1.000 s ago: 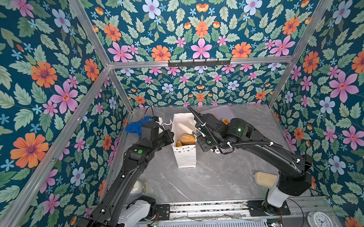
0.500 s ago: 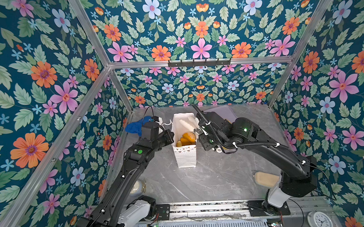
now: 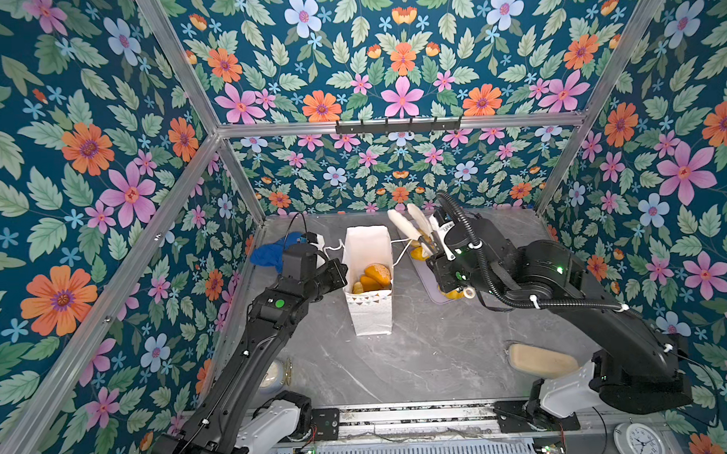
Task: Place the fake bread into the paper bag
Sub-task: 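Raise the empty tongs from the bag and move them over the tray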
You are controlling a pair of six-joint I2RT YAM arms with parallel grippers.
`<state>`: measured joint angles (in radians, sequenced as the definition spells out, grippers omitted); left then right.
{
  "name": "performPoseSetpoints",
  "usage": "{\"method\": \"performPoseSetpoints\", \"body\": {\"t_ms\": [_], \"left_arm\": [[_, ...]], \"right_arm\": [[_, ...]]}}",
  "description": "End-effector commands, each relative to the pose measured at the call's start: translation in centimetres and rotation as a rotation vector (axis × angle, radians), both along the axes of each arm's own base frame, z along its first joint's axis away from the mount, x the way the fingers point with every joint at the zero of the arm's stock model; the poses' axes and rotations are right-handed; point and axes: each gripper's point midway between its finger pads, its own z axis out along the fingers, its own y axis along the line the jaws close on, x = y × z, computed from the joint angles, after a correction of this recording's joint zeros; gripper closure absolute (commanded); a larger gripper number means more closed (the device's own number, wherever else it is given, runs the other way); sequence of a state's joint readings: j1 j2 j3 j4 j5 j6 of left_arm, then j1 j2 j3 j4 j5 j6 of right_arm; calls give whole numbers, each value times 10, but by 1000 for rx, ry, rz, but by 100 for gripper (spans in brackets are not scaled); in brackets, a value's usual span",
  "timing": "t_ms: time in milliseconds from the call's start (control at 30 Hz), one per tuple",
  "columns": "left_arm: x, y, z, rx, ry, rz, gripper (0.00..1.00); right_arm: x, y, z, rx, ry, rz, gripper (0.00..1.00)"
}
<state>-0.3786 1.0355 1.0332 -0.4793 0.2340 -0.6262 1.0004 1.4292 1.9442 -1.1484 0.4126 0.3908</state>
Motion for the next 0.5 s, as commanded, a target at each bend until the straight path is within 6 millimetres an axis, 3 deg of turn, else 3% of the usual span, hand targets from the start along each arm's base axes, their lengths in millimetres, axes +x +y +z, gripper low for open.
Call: {"method": "performPoseSetpoints", "body": {"t_ms": [0, 233, 333, 467], "left_arm": [[2, 0, 6, -7, -20, 6, 88], [4, 0, 8, -7, -23, 6, 88], [4, 0, 8, -10, -22, 7, 88], [4, -1, 7, -9, -18, 4, 88]], "right_arm": [[9, -22, 8, 52, -31, -81, 61], [16, -71, -9, 82, 7, -194, 59], [24, -89, -34, 57, 71, -244, 58], [39, -110, -86, 18, 200, -306, 58]]}}
